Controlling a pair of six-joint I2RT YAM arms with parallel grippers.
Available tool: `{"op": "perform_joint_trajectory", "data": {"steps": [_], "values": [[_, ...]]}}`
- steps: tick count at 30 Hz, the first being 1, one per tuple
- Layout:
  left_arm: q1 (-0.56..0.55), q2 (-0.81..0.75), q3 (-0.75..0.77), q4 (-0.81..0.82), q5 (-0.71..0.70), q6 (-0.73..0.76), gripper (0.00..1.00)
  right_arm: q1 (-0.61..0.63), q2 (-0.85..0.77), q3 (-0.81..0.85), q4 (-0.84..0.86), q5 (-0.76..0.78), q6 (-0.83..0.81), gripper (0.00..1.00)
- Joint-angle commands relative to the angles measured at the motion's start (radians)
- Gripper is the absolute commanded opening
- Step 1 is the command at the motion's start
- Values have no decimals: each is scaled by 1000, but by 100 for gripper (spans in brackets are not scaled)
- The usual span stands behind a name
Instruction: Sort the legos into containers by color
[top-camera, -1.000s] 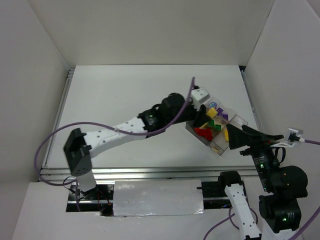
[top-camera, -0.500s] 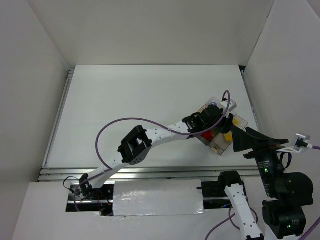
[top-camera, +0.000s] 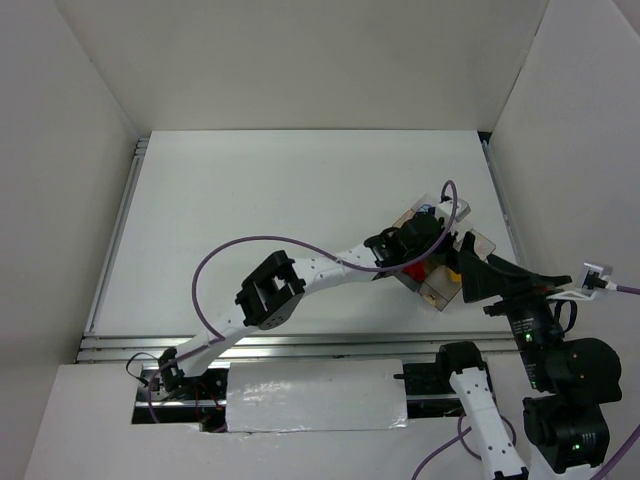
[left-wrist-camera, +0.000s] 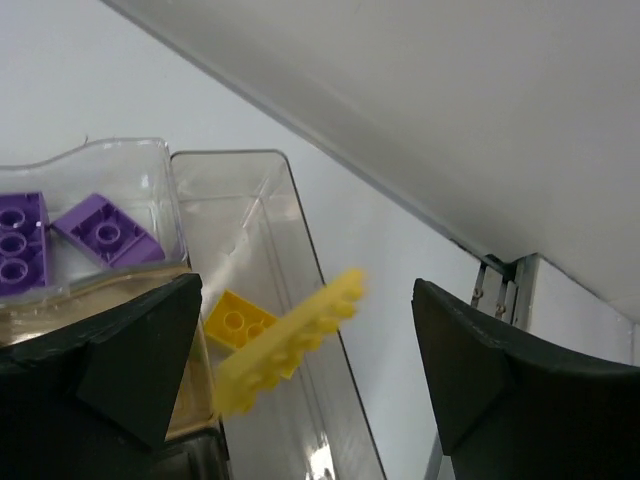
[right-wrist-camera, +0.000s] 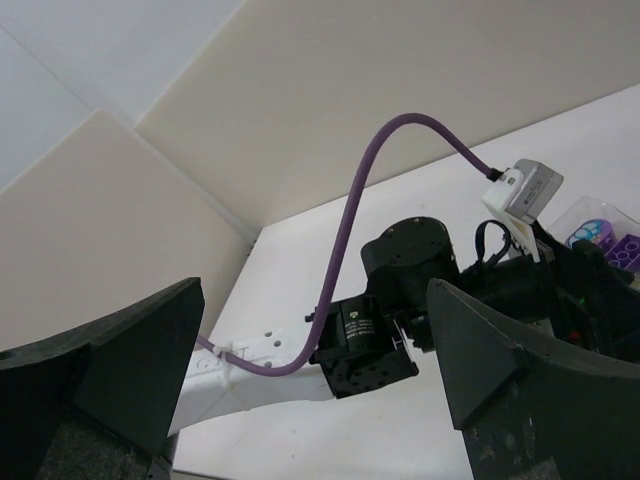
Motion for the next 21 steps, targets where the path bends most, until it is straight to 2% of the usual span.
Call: {"op": "perform_joint_trajectory", "data": {"steps": [1,5,7,9,10,11,12,14,15,17,21], "values": [[3,-106,-56,64,-14,5,99,7,16,10,18,-2,-21,100],[50,-285,-217,91,-38,25,100,7,42,33,15,17,-55,100],[105,-420,-307,46,-40,35,99,8,56,44,15,21,-87,100],[173,-564,-407,-17,-99,44,100,10,76,55,10,22,-103,100],[193,-618,-435,-60,-138,69,100,11,88,59,9,19,-124,100],[220,-667,-458,-111,-279,78,99,16,95,64,9,15,-138,100],[234,-769,-502,-213,-358,83,100,22,102,76,2,16,-155,100],[289,-868,-553,-322,-454,77,100,33,125,90,-8,33,-169,100],[309,-969,-615,-396,-518,68,99,36,130,91,-16,42,-176,100],[369,-1115,-729,-442,-541,64,100,41,145,87,-34,91,-176,100],[411,-1230,-834,-533,-451,106,100,41,170,55,-62,160,-115,100]]}}
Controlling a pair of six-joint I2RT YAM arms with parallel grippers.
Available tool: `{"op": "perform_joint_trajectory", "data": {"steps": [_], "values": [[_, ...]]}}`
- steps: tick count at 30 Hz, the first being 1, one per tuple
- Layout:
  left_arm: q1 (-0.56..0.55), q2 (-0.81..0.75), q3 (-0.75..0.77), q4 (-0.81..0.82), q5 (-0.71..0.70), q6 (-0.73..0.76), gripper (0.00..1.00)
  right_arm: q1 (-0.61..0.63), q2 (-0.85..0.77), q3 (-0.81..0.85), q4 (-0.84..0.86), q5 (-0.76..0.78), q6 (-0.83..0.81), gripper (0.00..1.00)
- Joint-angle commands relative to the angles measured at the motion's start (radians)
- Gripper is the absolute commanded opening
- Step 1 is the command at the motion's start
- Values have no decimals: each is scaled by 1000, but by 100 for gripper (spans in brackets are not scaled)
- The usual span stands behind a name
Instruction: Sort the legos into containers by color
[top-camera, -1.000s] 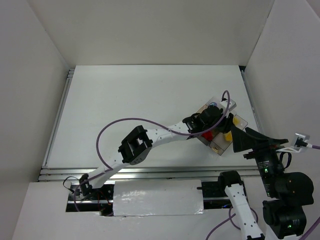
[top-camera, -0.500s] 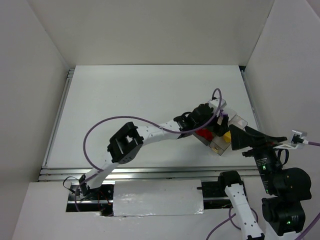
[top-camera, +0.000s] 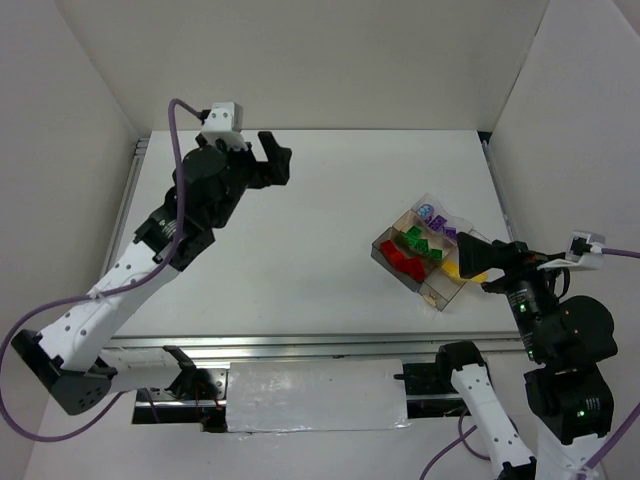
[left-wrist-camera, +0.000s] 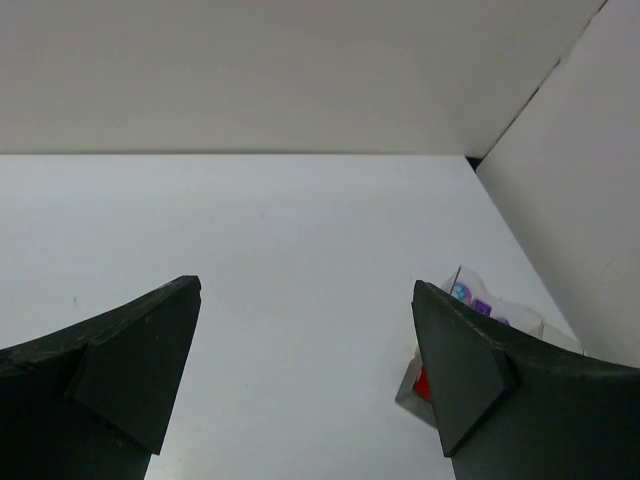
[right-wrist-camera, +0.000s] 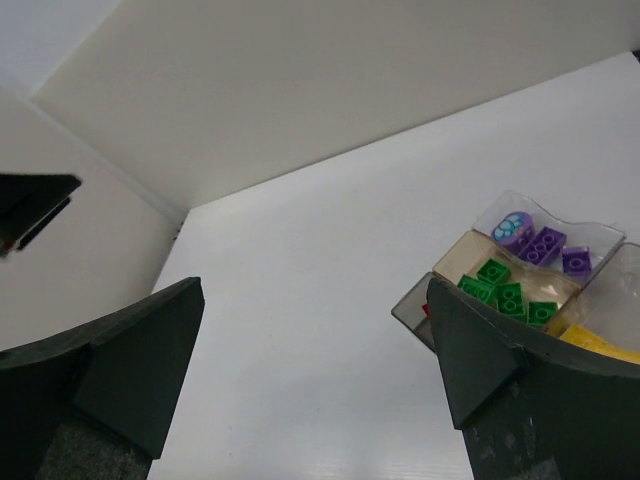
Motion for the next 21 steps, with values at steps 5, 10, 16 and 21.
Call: {"op": "perform_joint_trajectory", "data": {"steps": [5,10,16,21], "values": [[-18,-154,-215,-197,37,-10,99,6,75,-35,-42,63,44,100],[-18,-208,-203,-288,63,-10,99,8,91,-205,-48,170,217,100],[-23,-297,-238,-426,150,12,99,8,14,-487,37,297,435,100],[-24,-407,-326,-522,183,49,99,5,78,-521,-21,460,539,100]]}}
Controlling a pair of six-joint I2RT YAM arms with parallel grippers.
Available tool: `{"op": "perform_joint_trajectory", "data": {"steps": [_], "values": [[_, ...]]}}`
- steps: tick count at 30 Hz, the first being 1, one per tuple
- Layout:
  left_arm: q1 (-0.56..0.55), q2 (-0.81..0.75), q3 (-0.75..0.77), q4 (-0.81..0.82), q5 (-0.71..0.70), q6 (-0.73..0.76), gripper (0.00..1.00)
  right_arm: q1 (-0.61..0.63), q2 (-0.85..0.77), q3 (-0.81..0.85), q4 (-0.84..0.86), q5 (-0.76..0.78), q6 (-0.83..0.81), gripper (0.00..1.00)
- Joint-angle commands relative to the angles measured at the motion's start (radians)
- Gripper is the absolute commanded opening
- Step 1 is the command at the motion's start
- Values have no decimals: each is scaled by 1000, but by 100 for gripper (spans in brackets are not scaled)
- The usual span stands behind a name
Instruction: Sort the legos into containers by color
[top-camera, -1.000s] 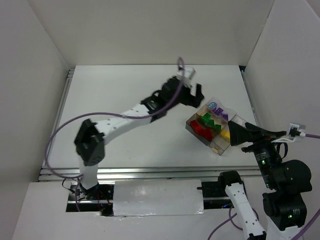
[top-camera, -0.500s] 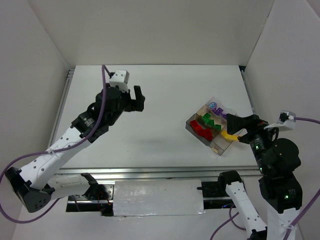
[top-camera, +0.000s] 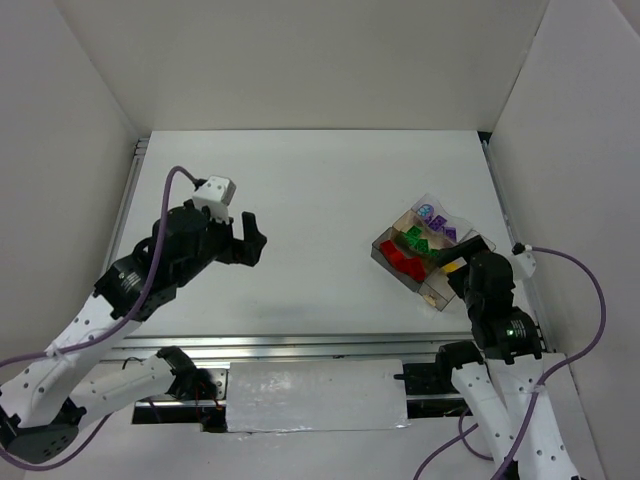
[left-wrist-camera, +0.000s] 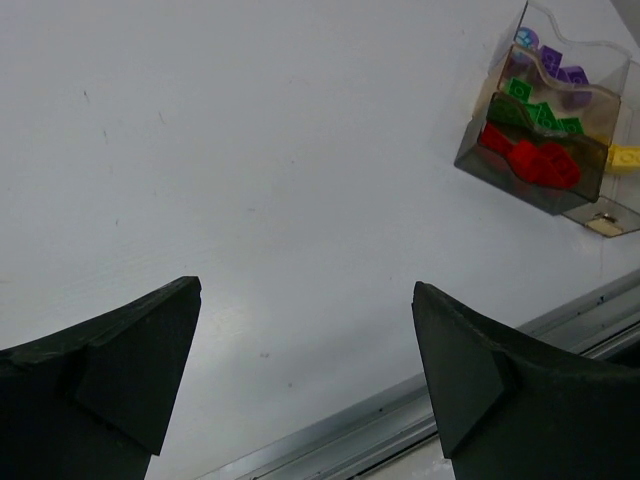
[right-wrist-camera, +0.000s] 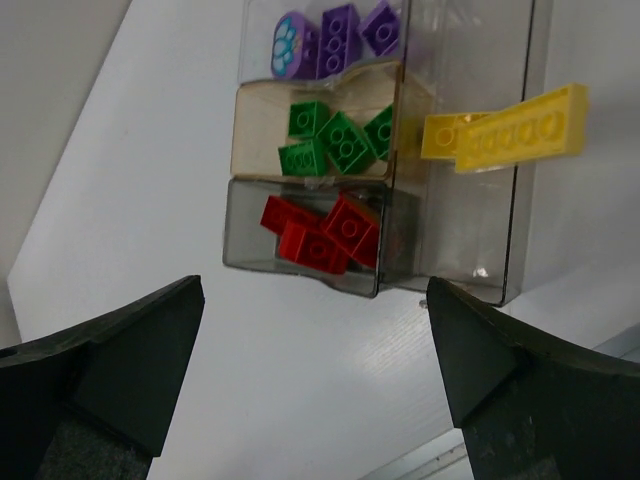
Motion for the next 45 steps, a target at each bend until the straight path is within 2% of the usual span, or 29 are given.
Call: {"op": "perform_joint_trajectory", "data": {"steps": [1,3,7,12,14,15,18,22,25,26,29,32,36,40,45], "values": [[-4,-70,-86,-86,36,47,99,0,19,3,-10,195,129,100],[-4,-98,-134,-81,15,38,99,-12,42,-13,-7,258,156,100],[-3,-179,-267,-14,13,22,99,-107,151,-17,-19,214,160,100],[-1,-202,-272,-32,-67,21,100,-256,143,-73,27,199,170,99],[-1,-202,-274,-32,-45,31,99,-316,166,-101,55,161,118,99],[-1,-202,-277,-28,-32,33,99,-392,184,-113,62,106,96,99],[-1,-205,-277,-31,-30,32,99,-471,232,-101,102,50,45,99],[-1,-227,-284,-18,-9,38,100,-503,258,-104,169,6,24,95],[-1,-228,-286,-15,1,42,99,-511,315,-107,226,-53,18,85],[-1,-228,-286,-15,5,44,99,-513,333,-108,240,-57,16,77],[-3,-227,-287,-14,8,44,99,-513,344,-110,274,-56,15,65],[-1,-230,-289,-12,13,47,100,-511,364,-98,280,-48,2,64],[-3,-237,-289,-9,18,47,100,-511,370,-84,300,-53,-19,58],[-1,-244,-292,-6,19,48,100,-516,364,-92,361,-103,-24,57],[-1,-248,-294,-5,21,47,99,-516,448,-67,426,-143,-45,57]]}}
